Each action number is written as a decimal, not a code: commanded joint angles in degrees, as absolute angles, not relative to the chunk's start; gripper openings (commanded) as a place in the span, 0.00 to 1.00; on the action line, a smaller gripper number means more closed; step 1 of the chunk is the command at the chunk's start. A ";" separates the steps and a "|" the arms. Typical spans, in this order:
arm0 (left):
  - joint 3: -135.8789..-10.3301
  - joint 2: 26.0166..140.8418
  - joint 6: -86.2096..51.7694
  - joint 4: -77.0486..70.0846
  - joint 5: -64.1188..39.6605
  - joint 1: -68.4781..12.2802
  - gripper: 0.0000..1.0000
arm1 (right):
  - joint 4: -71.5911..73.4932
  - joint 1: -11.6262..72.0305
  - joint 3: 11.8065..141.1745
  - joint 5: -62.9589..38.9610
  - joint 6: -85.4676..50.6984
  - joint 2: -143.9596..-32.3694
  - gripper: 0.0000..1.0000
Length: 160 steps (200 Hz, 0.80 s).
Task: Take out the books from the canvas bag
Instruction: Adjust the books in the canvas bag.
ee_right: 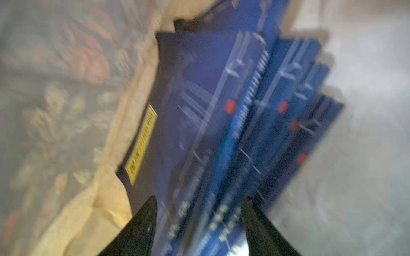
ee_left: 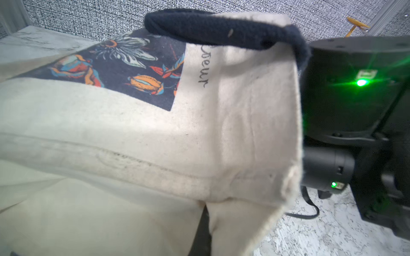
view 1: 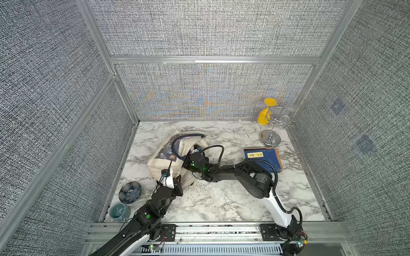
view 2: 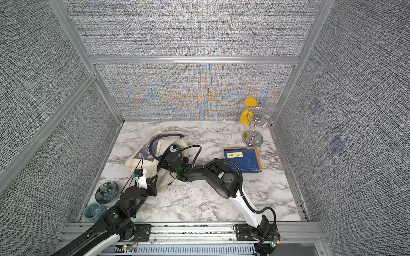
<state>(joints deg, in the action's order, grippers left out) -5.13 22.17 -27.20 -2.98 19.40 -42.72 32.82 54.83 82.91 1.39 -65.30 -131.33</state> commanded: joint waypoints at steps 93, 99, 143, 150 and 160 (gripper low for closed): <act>-5.05 21.79 -27.55 -6.23 16.44 -42.82 0.00 | 34.26 53.17 84.72 3.60 -59.49 -132.80 0.50; -5.01 21.83 -27.47 -6.39 16.39 -42.80 0.00 | 33.40 53.15 85.49 3.77 -58.49 -133.02 0.49; -5.05 22.08 -27.59 -6.33 15.88 -42.85 0.00 | 32.60 52.36 87.25 4.65 -57.35 -135.33 0.44; -5.10 22.15 -27.60 -6.37 15.82 -42.81 0.00 | 32.74 52.37 87.87 4.39 -56.53 -135.73 0.42; -5.15 22.30 -27.60 -6.50 15.90 -42.83 0.00 | 31.67 52.33 89.04 3.79 -56.25 -136.42 0.40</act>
